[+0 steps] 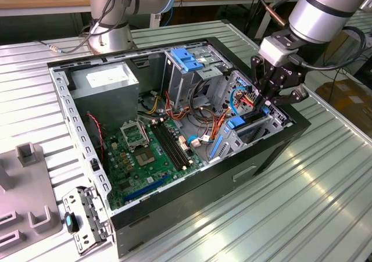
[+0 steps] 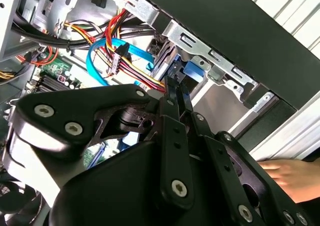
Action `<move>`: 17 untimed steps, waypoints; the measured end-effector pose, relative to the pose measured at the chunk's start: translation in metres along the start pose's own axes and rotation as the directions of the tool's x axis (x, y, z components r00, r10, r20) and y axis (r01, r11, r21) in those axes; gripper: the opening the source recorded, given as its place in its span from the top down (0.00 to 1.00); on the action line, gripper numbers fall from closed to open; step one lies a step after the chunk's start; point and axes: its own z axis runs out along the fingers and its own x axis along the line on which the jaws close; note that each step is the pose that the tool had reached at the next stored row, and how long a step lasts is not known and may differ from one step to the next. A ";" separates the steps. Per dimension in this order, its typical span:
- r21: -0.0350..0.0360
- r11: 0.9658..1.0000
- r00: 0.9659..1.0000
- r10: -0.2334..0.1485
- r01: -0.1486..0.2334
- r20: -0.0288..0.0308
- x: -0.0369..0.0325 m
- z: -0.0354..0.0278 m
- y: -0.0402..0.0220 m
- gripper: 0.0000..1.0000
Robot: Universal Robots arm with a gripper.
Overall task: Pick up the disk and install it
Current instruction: 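Insert the first disk wire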
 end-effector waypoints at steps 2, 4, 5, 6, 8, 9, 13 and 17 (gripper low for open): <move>0.000 1.000 1.000 0.000 0.000 0.000 0.0002 0.0002 0.0002 0.83; 0.000 1.000 1.000 0.000 0.000 0.000 0.0007 0.0004 0.0003 0.83; 0.000 1.000 1.000 0.000 0.000 0.000 0.0008 0.0005 0.0003 0.83; 0.000 1.000 1.000 0.001 -0.001 0.000 0.0009 0.0007 0.0003 0.83; 0.000 1.000 1.000 0.002 -0.002 0.000 0.0010 0.0009 0.0004 0.83; 0.000 1.000 1.000 0.003 -0.003 0.000 0.0010 0.0011 0.0004 0.83; 0.000 1.000 1.000 0.007 -0.007 0.000 0.0012 0.0025 0.0005 0.83; -0.001 1.000 1.000 0.009 -0.009 0.000 0.0013 0.0042 0.0005 0.83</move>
